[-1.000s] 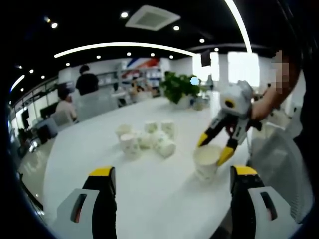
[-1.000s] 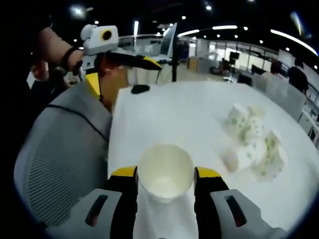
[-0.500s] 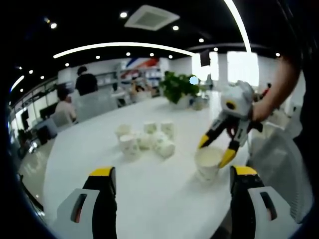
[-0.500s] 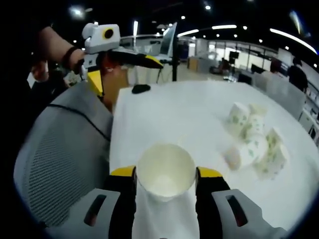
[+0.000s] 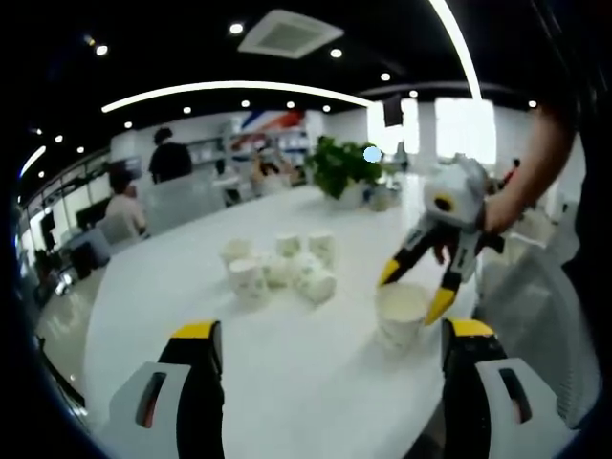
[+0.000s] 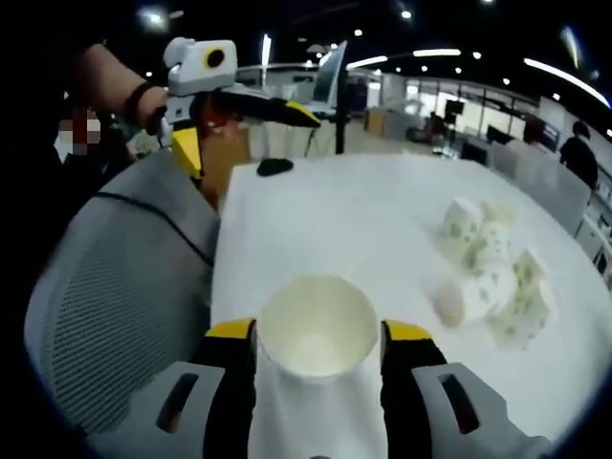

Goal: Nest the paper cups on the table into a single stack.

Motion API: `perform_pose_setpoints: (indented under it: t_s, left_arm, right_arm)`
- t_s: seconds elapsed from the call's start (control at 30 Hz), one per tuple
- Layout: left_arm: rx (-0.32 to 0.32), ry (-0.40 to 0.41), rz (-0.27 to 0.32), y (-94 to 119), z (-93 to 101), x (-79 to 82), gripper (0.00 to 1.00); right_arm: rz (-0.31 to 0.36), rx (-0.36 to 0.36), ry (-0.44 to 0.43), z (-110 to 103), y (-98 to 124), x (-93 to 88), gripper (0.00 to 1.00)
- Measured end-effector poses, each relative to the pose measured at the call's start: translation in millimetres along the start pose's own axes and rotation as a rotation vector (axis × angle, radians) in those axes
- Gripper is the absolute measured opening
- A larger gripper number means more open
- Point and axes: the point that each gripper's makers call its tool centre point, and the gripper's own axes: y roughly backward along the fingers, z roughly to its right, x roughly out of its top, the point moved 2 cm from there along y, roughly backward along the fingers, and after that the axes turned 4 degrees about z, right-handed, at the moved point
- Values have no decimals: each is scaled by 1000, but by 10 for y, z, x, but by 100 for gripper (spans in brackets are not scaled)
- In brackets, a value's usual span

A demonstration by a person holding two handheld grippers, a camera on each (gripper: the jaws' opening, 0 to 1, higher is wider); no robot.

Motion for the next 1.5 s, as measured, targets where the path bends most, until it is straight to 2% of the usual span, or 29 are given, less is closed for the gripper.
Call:
perform_pose_setpoints:
  t_s: [0.4, 0.77, 1.5]
  left_arm:
    - [-13, -4, 0, -42, 19, 19, 96]
    - [-17, -3, 2, -73, 28, 25, 96]
    - [-12, -1, 2, -56, 18, 20, 96]
  right_arm:
    - [14, -11, -21, 1, 64, -1, 55]
    - [89, -51, -64, 126, 203, 180, 60]
    - [124, -78, -76, 188, 251, 240, 67]
